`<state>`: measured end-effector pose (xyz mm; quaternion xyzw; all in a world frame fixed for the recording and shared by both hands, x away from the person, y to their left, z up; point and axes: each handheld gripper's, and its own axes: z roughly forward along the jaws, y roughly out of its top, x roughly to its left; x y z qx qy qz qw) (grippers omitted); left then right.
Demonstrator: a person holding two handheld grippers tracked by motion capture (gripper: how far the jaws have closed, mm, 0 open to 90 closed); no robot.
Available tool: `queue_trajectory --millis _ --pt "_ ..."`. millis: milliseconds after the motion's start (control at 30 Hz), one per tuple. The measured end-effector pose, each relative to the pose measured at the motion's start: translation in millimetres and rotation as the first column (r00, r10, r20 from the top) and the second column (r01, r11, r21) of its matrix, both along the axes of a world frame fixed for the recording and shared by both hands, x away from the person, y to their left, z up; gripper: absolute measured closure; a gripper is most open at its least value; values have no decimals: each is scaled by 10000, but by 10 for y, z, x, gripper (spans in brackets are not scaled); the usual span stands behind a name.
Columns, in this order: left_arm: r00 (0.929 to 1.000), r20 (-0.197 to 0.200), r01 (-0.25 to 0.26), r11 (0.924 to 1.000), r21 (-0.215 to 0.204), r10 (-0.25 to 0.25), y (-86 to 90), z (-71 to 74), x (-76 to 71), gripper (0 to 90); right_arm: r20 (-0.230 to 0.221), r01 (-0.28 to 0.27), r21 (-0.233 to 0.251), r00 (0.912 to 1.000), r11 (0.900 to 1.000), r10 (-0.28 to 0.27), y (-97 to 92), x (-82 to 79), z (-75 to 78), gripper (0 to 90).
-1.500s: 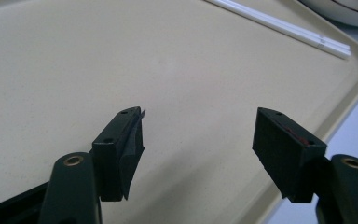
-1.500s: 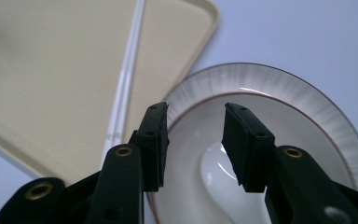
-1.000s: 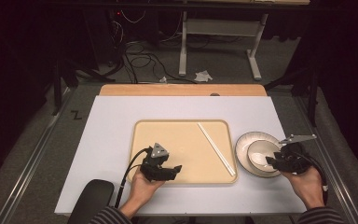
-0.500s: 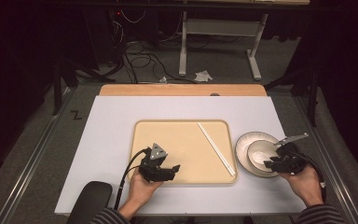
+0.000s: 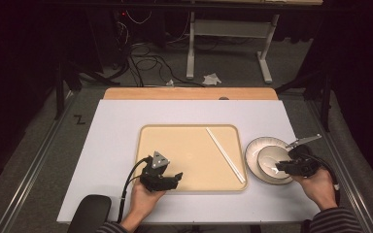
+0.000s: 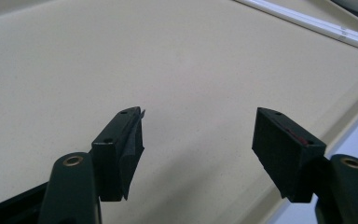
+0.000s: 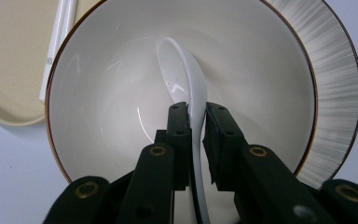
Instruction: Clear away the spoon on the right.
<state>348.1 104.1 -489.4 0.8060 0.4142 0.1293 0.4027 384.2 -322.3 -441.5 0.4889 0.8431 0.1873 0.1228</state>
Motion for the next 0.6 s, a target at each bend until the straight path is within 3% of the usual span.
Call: queue_trajectory --millis 600 --pt "9978 -168 -639 9979 123 641 115 -46 -74 337 49 -435 377 9990 9983 433 -37 104 39 820"
